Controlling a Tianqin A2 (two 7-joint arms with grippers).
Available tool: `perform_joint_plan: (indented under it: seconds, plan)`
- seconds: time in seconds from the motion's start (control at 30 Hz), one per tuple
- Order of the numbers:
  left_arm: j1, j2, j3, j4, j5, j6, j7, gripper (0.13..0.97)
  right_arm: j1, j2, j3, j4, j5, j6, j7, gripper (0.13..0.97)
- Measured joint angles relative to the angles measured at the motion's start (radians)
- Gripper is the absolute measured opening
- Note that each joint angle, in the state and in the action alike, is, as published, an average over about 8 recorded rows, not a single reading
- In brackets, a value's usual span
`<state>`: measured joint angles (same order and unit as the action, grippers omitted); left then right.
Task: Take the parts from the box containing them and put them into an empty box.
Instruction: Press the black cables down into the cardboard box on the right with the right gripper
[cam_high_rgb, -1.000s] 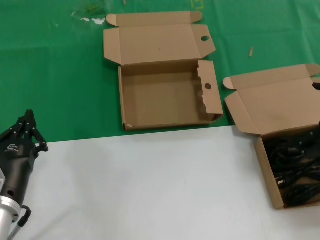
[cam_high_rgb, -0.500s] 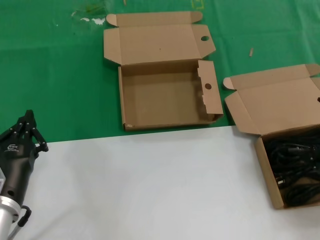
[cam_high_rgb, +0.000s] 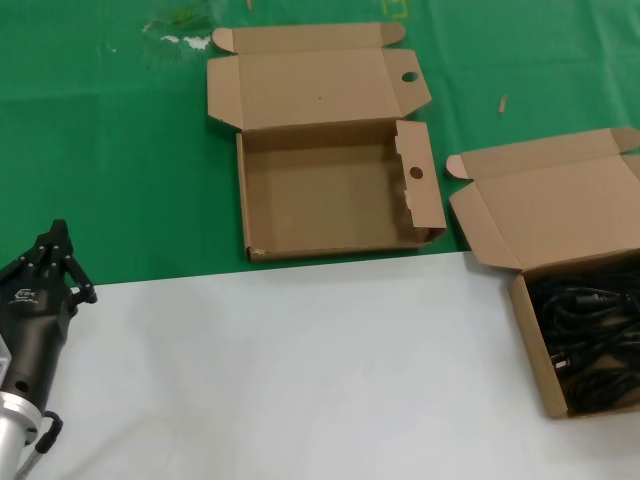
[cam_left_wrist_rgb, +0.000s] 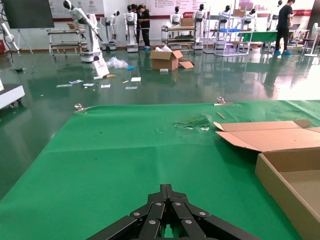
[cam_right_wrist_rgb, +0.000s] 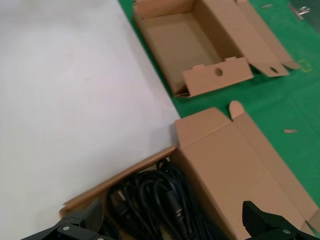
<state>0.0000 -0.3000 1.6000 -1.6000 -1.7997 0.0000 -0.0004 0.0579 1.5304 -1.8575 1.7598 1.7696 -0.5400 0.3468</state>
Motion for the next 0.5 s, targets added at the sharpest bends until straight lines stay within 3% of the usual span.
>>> perform_joint_plan:
  seconds: [0.27,0.5]
  plan:
    - [0.0,0.0,0.0,0.0,0.0,0.0,0.0,0.14,-0.034,-0.01,0.031,-0.012,-0.012,-0.053,-0.077,0.965]
    - [0.0,0.0,0.0,0.0,0.0,0.0,0.0,0.14,0.024,-0.095,0.033,-0.039,-0.117,-0.15,-0.133,0.965]
